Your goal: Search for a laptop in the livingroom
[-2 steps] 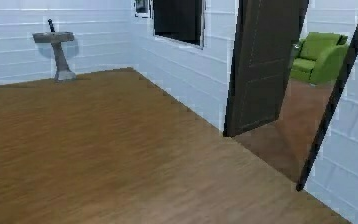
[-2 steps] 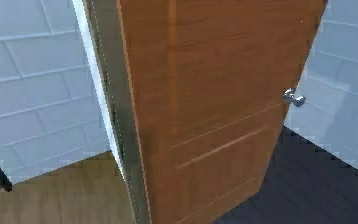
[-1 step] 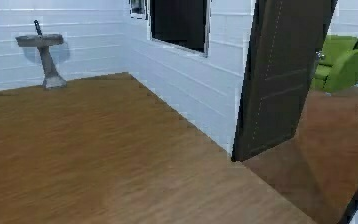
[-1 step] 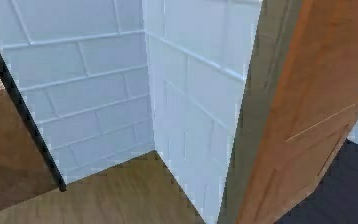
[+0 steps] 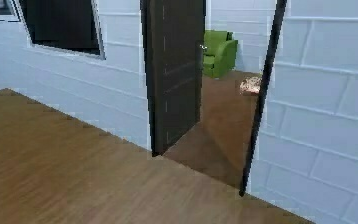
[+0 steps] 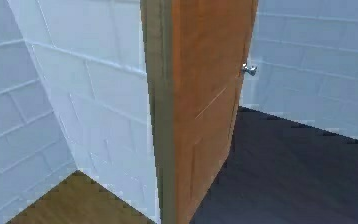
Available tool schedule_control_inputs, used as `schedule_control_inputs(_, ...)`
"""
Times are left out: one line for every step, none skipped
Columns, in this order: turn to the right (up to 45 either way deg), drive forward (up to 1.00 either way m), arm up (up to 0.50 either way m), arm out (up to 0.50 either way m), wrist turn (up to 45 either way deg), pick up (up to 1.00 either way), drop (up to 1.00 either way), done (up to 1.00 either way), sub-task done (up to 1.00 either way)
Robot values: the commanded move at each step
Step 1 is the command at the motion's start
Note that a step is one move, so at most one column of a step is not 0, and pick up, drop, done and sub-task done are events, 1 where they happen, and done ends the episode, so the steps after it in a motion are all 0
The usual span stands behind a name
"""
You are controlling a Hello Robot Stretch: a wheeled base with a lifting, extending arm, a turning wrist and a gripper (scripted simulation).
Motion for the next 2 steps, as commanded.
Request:
schedule_control_inputs(0.0, 1.0, 0.0, 0.0, 0.0, 0.0, 0.0, 0.0, 0.0)
schedule_control_inputs(18.0, 0.0, 0.0, 0.0, 0.0, 0.0, 0.0, 0.0, 0.0)
